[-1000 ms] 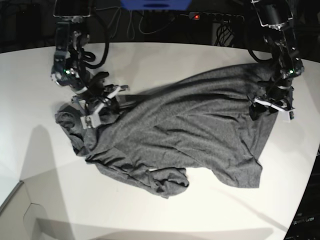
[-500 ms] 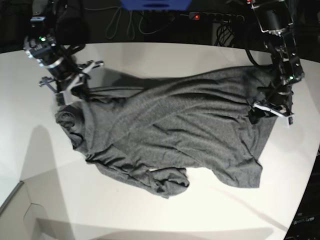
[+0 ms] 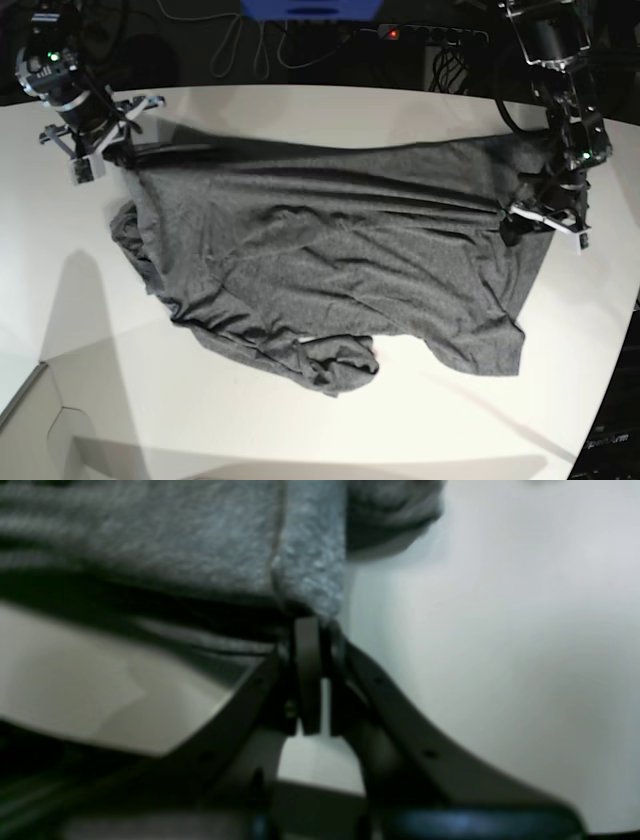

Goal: Layout the t-shirt on the table in an organized manner, then fold the t-shirt properly
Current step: 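Stretch the shirt edge taut between both grippers and lay it down, then lift a shirt flap with the right gripper and carry it toward the left gripper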

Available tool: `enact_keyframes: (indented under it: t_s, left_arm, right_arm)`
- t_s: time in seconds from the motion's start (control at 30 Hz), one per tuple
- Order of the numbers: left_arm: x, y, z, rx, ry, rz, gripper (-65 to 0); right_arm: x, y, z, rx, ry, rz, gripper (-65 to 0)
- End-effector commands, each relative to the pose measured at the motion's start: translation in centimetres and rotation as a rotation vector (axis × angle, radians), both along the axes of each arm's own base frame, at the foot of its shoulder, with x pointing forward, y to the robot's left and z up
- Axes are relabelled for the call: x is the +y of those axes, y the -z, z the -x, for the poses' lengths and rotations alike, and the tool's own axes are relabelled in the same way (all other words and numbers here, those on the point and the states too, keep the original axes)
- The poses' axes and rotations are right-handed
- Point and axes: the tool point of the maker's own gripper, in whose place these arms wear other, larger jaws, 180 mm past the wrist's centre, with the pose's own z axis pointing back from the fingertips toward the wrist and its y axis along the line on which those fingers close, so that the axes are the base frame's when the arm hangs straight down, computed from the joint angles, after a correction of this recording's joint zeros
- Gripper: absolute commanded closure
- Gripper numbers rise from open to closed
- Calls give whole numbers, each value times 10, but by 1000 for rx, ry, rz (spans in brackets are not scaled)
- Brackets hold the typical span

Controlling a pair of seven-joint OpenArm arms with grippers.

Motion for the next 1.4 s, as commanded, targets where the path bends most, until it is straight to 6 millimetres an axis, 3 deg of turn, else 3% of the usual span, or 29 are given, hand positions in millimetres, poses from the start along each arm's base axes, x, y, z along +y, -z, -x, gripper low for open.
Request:
enact_keyframes:
  t_s: [0.0, 0.1, 0.27, 0.4, 0.47, 0.53, 0.67, 0.8, 1.0, 1.1, 1.37]
  left_arm:
    - [6, -21, -17, -62, -4, -18, -464]
    - [6, -29, -26, -84, -3, -17, -464]
    - [-4, -94, -46, -248, 39, -82, -463]
    - [-18, -117, -27, -262, 95, -135, -463]
    - [-30, -114, -10, -218, 121, -138, -463]
    - [-39, -101, 16, -148, 140, -133, -463]
    - [-41, -74, 68, -22, 108, -111, -463]
    - [-30, -55, 103, 58, 58, -105, -463]
    - [-25, -21, 124, 160, 31, -65, -465]
    - [-19, -9, 132, 194, 5, -48, -465]
    - [2, -1, 142, 218, -66, -43, -466]
  right_arm:
    - [-4, -10, -4, -34, -14, 19, 0]
    - [-7, -11, -4, -30, -23, 34, 0]
    - [-8, -16, -12, -55, -23, 36, 0]
    - [-6, -15, -10, -48, -26, 35, 0]
    - [-2, -13, -9, -42, -37, 27, -6]
    - [-2, -13, -9, -42, -36, 29, -52]
    - [-3, -14, -10, -47, -32, 29, -141]
    - [-5, -17, -11, -62, -20, 27, -220]
    - [-13, -21, -13, -93, 65, 3, -317]
    - [-12, -21, -12, -92, 63, 2, -321]
    - [-12, -21, -11, -91, 63, 2, -321]
